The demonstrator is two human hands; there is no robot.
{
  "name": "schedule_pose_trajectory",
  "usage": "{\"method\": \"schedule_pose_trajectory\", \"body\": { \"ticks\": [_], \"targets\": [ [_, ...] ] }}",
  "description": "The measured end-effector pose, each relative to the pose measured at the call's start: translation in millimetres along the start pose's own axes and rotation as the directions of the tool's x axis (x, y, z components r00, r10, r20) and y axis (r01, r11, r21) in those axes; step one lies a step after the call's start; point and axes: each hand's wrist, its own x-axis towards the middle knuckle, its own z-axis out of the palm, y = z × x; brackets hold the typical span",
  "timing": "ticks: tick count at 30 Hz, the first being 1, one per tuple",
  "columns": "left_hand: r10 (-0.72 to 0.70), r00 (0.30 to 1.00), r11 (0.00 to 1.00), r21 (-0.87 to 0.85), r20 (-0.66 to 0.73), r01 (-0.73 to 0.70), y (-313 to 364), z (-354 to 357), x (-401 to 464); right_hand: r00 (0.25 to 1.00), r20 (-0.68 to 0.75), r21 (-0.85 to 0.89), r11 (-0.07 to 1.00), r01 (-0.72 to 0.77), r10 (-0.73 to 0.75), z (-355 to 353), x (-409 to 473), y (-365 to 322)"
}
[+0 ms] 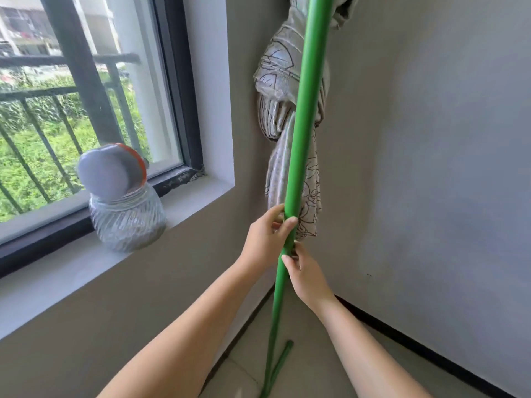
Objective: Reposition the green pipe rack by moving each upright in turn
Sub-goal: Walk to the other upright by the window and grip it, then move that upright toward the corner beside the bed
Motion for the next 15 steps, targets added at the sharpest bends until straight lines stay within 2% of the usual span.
{"method": "schedule_pose_trajectory", "body": {
  "ticks": [5,8,15],
  "targets": [
    [0.045,0.997,0.998,0.044,0.055,-0.047,17,-16,-57,0.999,0.010,0.009,0.999,-0.039,0.039,3,-64,-8],
    [0.084,0.987,0.994,0.055,0.140,-0.092,25,-28,-87,0.998,-0.024,-0.013,0.998,-0.055,0.055,9,-103,-10],
    [0.202,0.901,0.979,-0.075,0.384,-0.187,34,-55,-129,0.960,-0.220,0.017,0.984,-0.176,0.175,39,-171,-20]
  ]
}}
